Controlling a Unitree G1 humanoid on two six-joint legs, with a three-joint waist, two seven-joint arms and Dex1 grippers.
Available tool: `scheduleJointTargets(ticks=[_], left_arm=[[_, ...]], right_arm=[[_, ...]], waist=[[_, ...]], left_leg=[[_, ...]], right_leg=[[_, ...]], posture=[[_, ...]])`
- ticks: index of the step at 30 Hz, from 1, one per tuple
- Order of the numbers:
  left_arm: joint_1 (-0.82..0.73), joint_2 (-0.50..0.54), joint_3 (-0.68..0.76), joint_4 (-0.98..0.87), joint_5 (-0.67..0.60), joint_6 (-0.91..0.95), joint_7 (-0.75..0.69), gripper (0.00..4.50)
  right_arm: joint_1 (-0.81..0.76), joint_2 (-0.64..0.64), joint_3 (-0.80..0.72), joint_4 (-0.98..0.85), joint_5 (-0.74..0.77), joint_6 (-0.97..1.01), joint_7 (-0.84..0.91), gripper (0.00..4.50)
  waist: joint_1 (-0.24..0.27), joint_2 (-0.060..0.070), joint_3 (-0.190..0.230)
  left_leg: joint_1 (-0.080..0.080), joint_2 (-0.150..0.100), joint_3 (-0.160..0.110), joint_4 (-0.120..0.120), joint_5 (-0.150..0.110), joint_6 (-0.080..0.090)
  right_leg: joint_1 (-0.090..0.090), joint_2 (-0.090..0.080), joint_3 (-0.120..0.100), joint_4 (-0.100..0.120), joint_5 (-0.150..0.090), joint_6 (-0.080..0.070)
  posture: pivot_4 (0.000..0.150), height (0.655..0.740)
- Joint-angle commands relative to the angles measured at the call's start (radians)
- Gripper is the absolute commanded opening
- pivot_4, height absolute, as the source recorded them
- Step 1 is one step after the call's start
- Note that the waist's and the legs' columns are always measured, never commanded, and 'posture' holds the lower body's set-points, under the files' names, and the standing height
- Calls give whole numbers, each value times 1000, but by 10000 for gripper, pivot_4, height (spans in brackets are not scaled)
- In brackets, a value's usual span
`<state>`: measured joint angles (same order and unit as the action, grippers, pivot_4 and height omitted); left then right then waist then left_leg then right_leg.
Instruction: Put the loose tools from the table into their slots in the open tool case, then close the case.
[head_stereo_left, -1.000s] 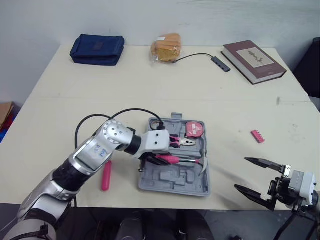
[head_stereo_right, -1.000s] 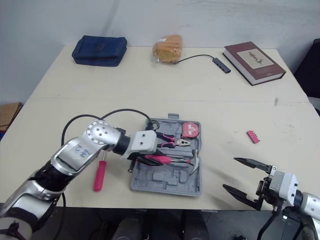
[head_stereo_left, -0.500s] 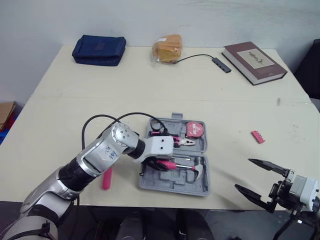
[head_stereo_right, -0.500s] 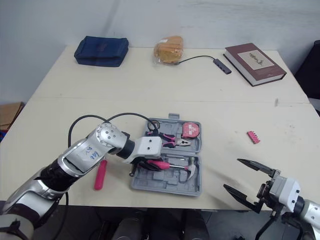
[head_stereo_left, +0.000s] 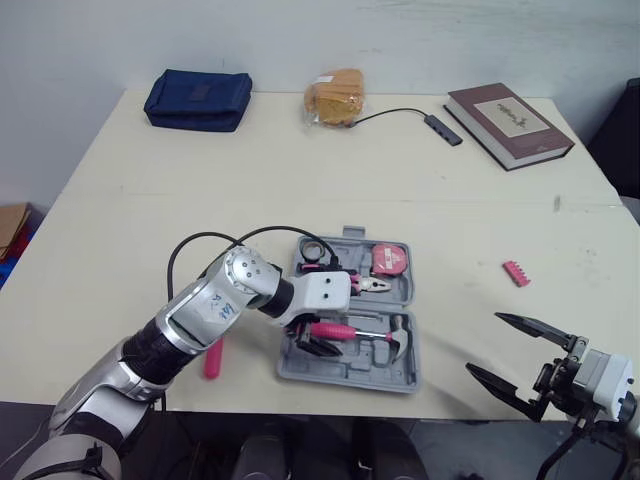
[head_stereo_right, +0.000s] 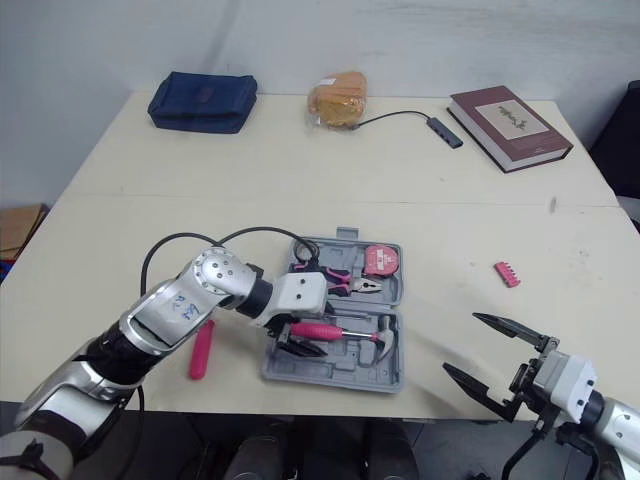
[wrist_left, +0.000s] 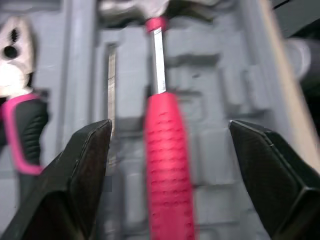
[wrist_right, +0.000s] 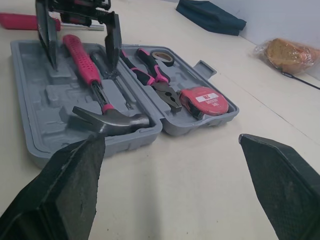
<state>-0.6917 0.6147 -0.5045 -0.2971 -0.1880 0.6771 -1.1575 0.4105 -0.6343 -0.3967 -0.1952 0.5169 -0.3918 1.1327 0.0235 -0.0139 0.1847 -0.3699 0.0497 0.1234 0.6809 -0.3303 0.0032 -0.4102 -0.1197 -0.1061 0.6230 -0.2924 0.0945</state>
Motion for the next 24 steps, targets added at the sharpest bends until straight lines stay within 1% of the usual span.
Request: scheduleJointTargets(ticks=[1, 4, 5, 6, 7, 8, 9, 10, 11, 15, 19, 24], left_arm=[[33, -38, 127, 1, -113, -163, -61, 35151], [75, -106, 189, 65, -156, -271, -51, 27813], [92, -124, 198, 89, -156, -309, -46, 24264], [107, -129, 194, 107, -141, -337, -47, 19034], [124, -128, 180, 126, -118, -370, -53, 15282], [139, -125, 165, 142, -94, -387, -48, 10905], [151, -120, 149, 159, -68, -396, -41, 5553], [165, -118, 136, 177, -48, -419, -39, 1653], [176, -122, 130, 195, -30, -423, -24, 718], [178, -142, 119, 248, 29, -429, 36, 718], [173, -125, 72, 274, 92, -394, 38, 718], [178, -133, 53, 283, 112, -363, 59, 718]], right_arm=[[7, 4, -7, -24, 5, -13, -5, 45000], [5, 2, -4, -24, 6, -11, -3, 45000], [5, 2, -3, -24, 6, -11, -3, 45000], [5, 3, -2, -24, 5, -12, -2, 45000], [6, 3, -1, -25, 5, -11, -1, 45000], [7, 3, -1, -25, 6, -12, 0, 45000], [8, 3, -1, -25, 7, -12, 1, 45000], [9, 3, -1, -25, 7, -12, 3, 45000], [10, 1, -1, -25, 8, -11, 4, 45000], [4, -5, -6, -22, 11, -8, 8, 45000], [1, -4, -11, -19, 10, -8, 6, 45000], [5, 0, -9, -24, 6, -8, -2, 45000]], waist=[[0, 0, 0], [1, 0, 0], [1, 0, 0], [1, 0, 0], [1, 0, 0], [1, 0, 0], [1, 0, 0], [1, 0, 0], [1, 0, 0], [1, 0, 0], [2, 0, 0], [2, 1, -1]], left_leg=[[0, 0, 0, 0, 0, 0], [0, 1, 0, 1, 0, 0], [0, 0, 0, 1, 0, 0], [0, -1, 0, 1, 0, 0], [0, -1, 0, 1, 0, 0], [0, -2, 0, 1, 0, 0], [1, -2, 0, 1, 0, 0], [0, -2, 0, 1, 0, 0], [0, -2, 0, 1, 0, 0], [0, -1, 0, 1, 0, 1], [1, -1, 0, 1, -1, 1], [2, -1, -1, 1, -1, 1]], right_leg=[[0, 0, 0, 0, 0, 0], [1, -1, 0, 0, 0, 0], [1, -1, 0, 0, 0, 0], [1, -1, 0, 0, 0, 0], [1, -1, 0, 0, 0, 0], [1, -1, 0, 1, 0, 0], [1, -1, -1, 0, 0, 0], [1, -1, -1, 0, 0, 0], [1, -1, -1, 0, 0, 0], [1, -1, -1, 0, 0, 0], [1, -1, -1, 1, 0, 1], [2, -3, -1, 1, 1, 1]], posture=[[1500, 7400], [1500, 7400], [1500, 7400], [1500, 7400], [1500, 7400], [1500, 7400], [1500, 7400], [1500, 7400], [1500, 7400], [1500, 7400], [1500, 7400], [1500, 7400]])
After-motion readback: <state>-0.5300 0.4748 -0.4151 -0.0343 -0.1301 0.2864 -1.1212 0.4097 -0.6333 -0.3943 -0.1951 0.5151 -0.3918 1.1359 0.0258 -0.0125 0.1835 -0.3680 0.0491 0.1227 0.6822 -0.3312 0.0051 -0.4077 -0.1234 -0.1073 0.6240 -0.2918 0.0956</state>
